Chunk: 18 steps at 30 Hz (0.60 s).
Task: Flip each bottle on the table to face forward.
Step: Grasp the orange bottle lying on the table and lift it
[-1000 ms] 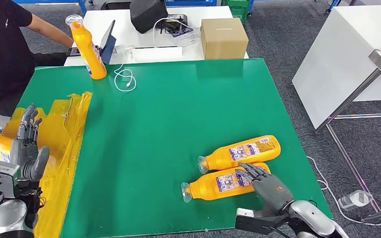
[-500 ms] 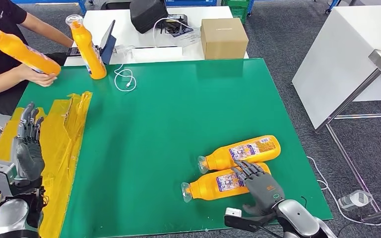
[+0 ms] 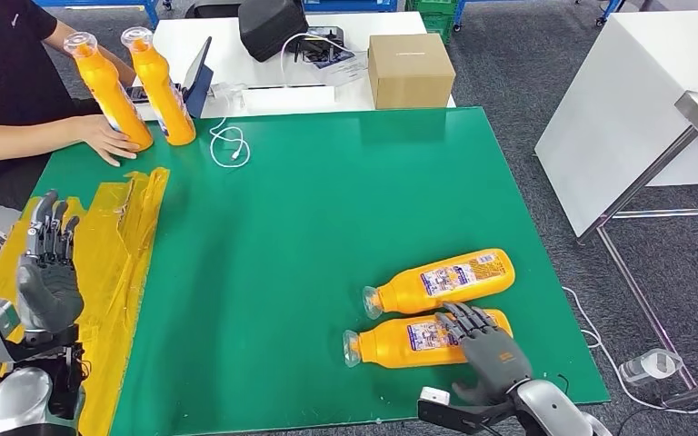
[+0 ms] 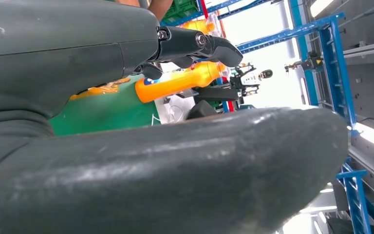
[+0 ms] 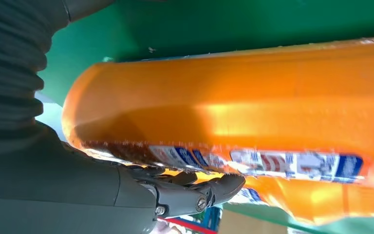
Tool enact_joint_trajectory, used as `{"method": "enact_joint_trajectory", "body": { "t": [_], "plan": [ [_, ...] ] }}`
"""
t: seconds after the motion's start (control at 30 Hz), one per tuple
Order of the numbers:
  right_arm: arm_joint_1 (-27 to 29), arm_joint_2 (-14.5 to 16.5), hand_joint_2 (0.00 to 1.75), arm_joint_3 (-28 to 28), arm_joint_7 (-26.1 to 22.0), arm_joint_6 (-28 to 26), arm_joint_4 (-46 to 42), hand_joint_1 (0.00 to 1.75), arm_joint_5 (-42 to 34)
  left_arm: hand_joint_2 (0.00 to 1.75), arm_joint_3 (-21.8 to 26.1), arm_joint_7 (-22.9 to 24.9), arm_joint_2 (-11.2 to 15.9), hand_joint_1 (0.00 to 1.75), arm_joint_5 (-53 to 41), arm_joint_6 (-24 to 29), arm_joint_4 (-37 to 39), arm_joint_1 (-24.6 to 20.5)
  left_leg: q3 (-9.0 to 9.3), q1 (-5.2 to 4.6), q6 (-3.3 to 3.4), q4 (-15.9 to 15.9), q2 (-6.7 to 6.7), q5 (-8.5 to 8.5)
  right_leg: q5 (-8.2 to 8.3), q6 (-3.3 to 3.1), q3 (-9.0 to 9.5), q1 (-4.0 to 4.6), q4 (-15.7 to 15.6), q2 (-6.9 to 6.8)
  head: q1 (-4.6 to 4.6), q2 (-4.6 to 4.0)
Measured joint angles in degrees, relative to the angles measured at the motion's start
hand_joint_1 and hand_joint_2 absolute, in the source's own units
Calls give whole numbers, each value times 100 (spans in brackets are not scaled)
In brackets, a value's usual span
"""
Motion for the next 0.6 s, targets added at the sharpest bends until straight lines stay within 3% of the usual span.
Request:
{"method": "enact_joint_trajectory", "body": {
  "t": [0.3,0.43,0.6],
  "plan": [
    [-48,-472,175,-84,31,358,-43,0,-627,0,34,109,6,0,217,-46,21,-109,8,-5,4,2,-5,2,2,3,5,-9,-2,-3,-2,0],
    [265,-1046,175,-408,186,802,-302,0,-1398,0,69,138,40,0,332,-88,59,-225,7,-14,7,3,-15,3,2,4,5,-16,-3,-13,-1,0],
    [935,-2001,175,-705,465,1106,-679,0,-2447,0,71,143,72,0,484,-111,253,-428,-1,-24,9,3,-14,1,2,6,2,-25,-3,-10,-1,0]
  ]
}}
